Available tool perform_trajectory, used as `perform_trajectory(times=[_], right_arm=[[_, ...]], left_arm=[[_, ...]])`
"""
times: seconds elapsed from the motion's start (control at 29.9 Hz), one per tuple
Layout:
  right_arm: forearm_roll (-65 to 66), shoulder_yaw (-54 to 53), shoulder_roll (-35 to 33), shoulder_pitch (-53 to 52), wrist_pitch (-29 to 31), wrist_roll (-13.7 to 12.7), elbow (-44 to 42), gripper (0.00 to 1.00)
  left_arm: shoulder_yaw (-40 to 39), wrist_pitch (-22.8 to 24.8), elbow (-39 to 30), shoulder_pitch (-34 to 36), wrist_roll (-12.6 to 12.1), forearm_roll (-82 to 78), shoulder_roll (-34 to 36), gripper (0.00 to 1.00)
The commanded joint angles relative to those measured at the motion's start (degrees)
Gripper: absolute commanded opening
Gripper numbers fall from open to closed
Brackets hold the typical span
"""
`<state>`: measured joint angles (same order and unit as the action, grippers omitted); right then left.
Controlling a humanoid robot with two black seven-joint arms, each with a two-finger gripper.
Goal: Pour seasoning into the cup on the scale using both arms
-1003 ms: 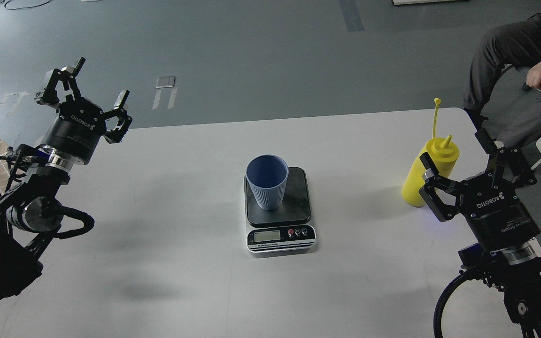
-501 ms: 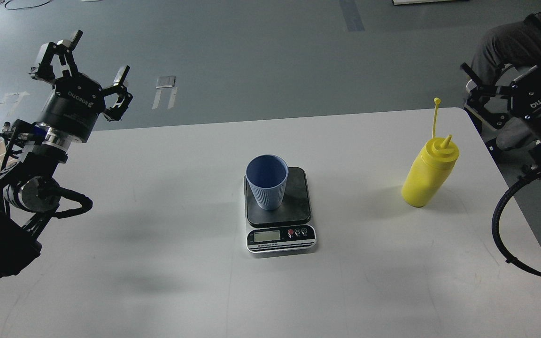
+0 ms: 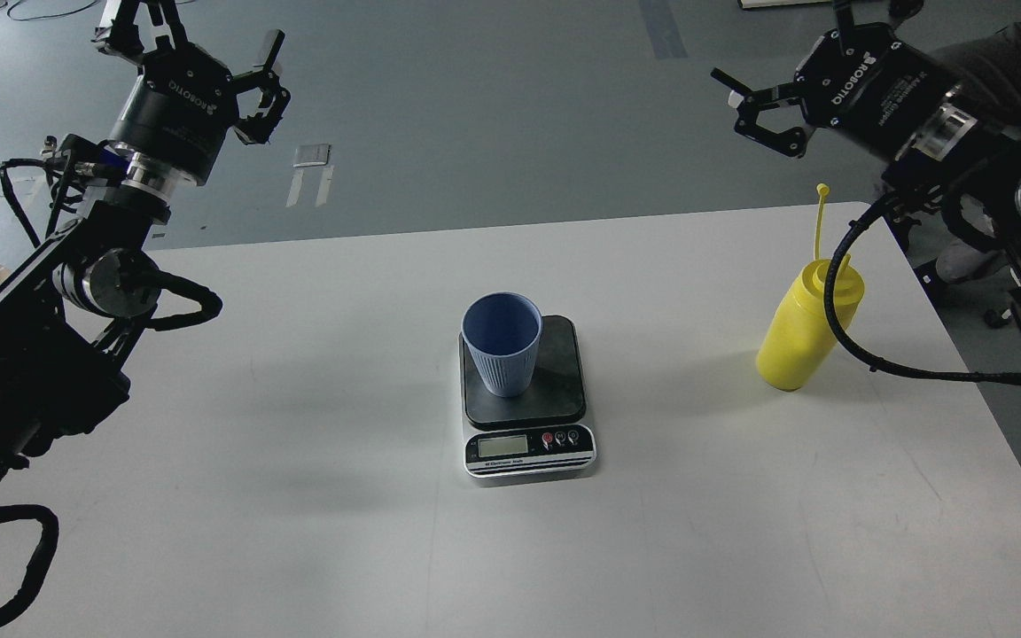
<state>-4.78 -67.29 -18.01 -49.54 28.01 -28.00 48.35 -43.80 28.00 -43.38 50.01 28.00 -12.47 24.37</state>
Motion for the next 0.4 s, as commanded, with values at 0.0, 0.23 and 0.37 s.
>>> perform_trajectory(times=[0.0,0.23,0.37], right_arm=[[5.3,0.1,3.8,-2.8,0.0,0.0,-3.4,1.0],[8.9,-0.3,7.2,-3.1,0.0,2.8,-3.4,1.0],[10.0,-0.1,8.7,-2.7,0.0,3.0,-3.4,1.0]], left_arm=[[0.1,0.0,1.2,1.0,0.0,0.0,-1.5,0.98],[0.2,0.0,2.8,2.1,0.0,0.0,-4.8,0.98],[0.3,0.0,4.3,3.0,0.0,-0.1,-6.3,0.98]])
